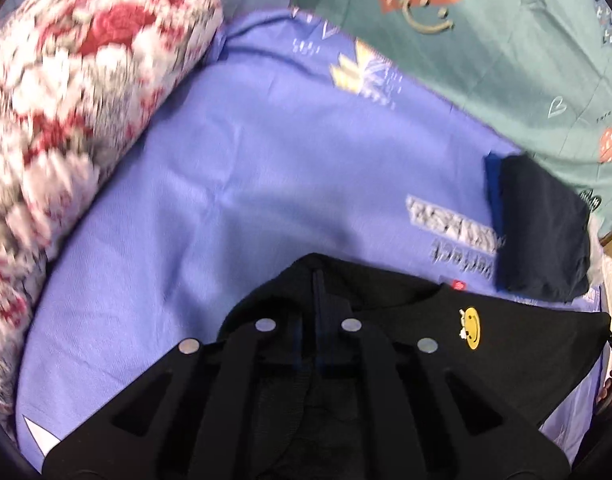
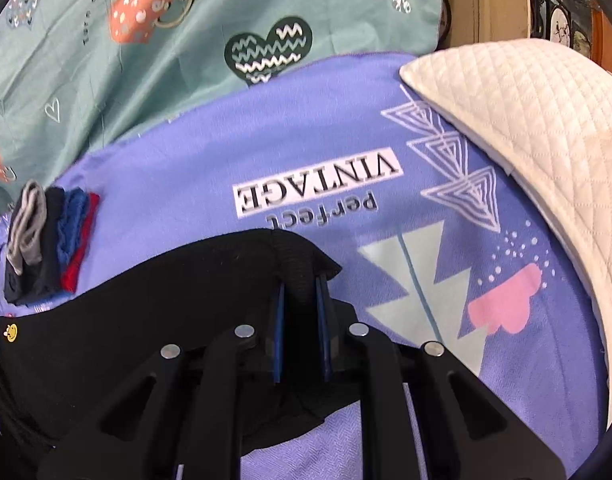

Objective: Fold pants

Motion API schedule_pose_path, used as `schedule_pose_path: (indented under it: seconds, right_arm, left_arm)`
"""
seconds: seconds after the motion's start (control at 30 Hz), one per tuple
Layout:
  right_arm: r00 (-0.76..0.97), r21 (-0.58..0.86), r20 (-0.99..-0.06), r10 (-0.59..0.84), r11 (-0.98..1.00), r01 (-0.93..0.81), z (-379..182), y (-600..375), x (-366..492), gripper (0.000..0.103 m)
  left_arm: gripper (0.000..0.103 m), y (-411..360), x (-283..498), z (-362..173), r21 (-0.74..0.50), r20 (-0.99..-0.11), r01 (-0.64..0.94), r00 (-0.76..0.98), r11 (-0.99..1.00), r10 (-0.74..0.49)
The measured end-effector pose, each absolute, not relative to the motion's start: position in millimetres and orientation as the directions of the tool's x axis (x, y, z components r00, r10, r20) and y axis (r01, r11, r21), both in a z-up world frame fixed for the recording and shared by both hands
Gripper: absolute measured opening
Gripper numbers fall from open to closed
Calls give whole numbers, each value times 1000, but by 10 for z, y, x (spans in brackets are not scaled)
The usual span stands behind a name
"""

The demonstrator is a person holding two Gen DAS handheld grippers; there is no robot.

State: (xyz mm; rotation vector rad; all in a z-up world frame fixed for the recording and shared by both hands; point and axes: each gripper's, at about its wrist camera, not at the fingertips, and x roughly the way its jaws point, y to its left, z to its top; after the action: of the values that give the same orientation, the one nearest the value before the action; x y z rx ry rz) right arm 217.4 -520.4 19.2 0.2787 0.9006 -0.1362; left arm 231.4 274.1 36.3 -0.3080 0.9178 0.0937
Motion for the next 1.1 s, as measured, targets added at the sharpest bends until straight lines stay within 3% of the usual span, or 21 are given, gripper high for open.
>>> schedule_pose_path:
  seconds: [0.1, 0.2, 0.27, 0.33, 0.4, 0.47, 0.6, 0.7, 0.77, 0.93, 1.1]
  right_arm:
    - [644, 202, -765, -5, 948, 246, 311, -5234, 2190, 15]
    - [584, 170, -811, -27, 945, 279, 143, -5258, 2255, 16]
    - [468, 120, -882, -44, 941, 315, -182, -5281, 2329, 25]
    - [402, 58, -911, -88, 940, 336, -370, -5270, 2313, 46]
    - [443, 33, -887, -132, 938, 345, -265, -5241, 2193, 50]
    - [489, 51, -862, -131, 938, 342, -38, -5238, 2039, 52]
    - [554, 63, -823, -126, 949, 310, 457, -5237, 1582, 59]
    - [577, 81, -814, -66, 971, 226, 719, -5189, 1033, 77]
    - [575, 70, -817, -43, 982, 173, 759, -5132, 649, 80]
    - [505, 154, -858, 98, 985, 71, 506, -4952, -205, 80]
    - [453, 261, -865, 215, 965, 39, 233, -4713, -783, 80]
  left_arm:
    - [4, 2730, 2417, 377, -215, -787, -222, 616, 951, -34]
    - [6, 2794, 2594, 24, -175, -841, -260, 541, 950, -8]
    - [7, 2820, 2691, -280, -178, -886, -281, 462, 943, -30]
    - [8, 2833, 2674, -250, -204, -881, -276, 470, 939, -54]
    - [19, 2876, 2640, -172, -238, -886, -265, 453, 934, -98]
    - [83, 2944, 2501, 42, -174, -885, -284, 464, 943, -24]
    - [85, 3185, 2003, 578, -242, -826, -292, 563, 925, -38]
    - [85, 3247, 1457, 814, -307, -805, -292, 587, 906, -84]
    - [86, 3102, 1028, 822, -305, -811, -254, 574, 918, -111]
    - [87, 2702, 162, 319, -330, -844, -196, 499, 923, -195]
    - [87, 2642, -112, -260, -381, -865, -243, 434, 892, -252]
